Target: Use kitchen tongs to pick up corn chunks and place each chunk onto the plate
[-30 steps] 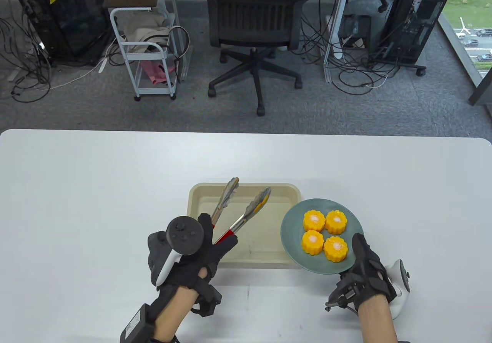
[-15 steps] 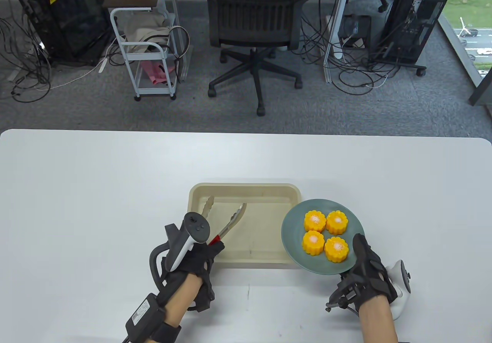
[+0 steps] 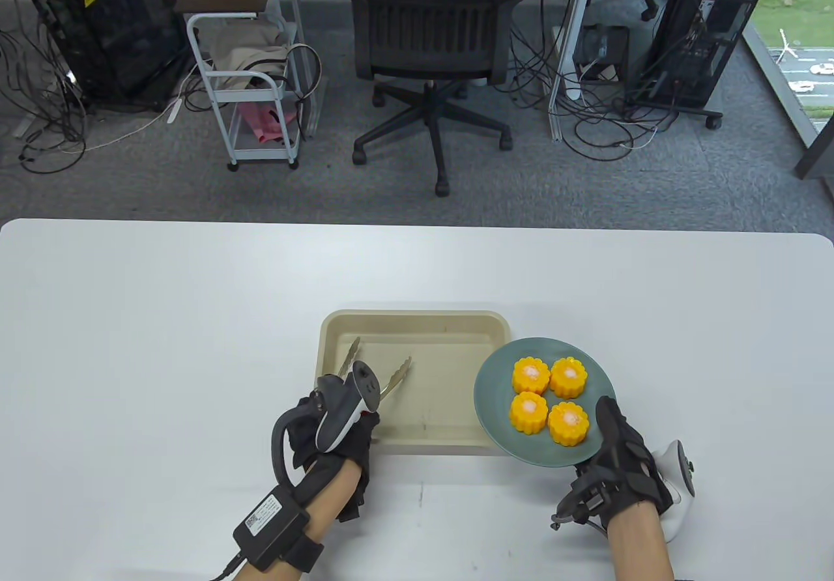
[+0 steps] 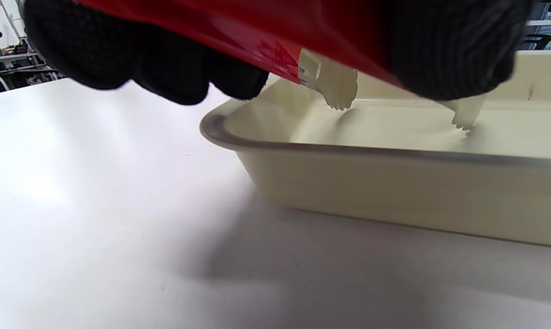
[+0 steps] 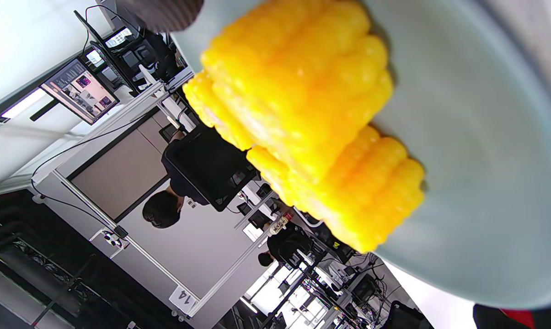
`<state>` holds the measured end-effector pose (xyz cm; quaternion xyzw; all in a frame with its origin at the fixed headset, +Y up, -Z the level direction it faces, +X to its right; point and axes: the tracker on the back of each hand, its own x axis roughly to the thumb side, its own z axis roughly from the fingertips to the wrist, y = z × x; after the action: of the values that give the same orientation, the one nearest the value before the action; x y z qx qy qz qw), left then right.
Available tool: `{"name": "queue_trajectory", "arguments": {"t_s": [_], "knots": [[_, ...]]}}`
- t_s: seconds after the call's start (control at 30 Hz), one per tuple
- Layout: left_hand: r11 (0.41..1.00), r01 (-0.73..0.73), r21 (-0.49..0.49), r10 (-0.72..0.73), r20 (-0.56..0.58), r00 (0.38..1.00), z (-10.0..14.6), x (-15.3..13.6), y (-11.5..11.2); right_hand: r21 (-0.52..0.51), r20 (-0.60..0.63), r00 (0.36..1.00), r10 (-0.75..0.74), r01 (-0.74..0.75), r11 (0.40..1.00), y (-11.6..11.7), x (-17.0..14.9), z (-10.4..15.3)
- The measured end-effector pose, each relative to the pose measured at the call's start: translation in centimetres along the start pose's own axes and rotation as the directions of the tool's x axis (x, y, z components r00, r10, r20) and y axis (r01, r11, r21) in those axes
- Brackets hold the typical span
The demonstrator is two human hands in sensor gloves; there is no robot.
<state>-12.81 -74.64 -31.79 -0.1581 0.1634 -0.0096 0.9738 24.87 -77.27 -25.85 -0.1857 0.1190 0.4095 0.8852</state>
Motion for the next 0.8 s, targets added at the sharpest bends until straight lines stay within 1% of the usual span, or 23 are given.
{"name": "queue_trajectory", "arguments": {"t_s": [0.17, 0.33, 0.53, 0.7, 0.8], "knots": [[1.000, 0.027, 0.009, -0.027, -0.006, 1.000, -0.2, 0.4, -0.4, 0.002, -0.005, 1.000, 0.010, -0.010, 1.000, 0.0, -0.1, 0.0], [0.999, 0.048, -0.023, -0.048, -0.020, 0.999, -0.6, 0.4, -1.1, 0.004, -0.007, 1.000, 0.010, -0.010, 1.000, 0.1, -0.2, 0.1], [0.998, 0.061, -0.006, -0.061, -0.018, 0.998, -0.7, 0.7, -1.4, 0.011, -0.004, 1.000, 0.006, -0.006, 1.000, 0.1, -0.2, 0.1], [0.998, 0.059, -0.005, -0.059, -0.010, 0.998, -0.6, 0.6, -1.4, 0.019, -0.006, 1.000, 0.007, -0.007, 1.000, 0.2, -0.2, 0.1], [0.999, 0.032, 0.011, -0.032, 0.005, 0.999, -0.2, 0.2, -1.0, 0.020, -0.007, 1.000, 0.014, -0.014, 1.000, 0.2, -0.3, 0.1]]}}
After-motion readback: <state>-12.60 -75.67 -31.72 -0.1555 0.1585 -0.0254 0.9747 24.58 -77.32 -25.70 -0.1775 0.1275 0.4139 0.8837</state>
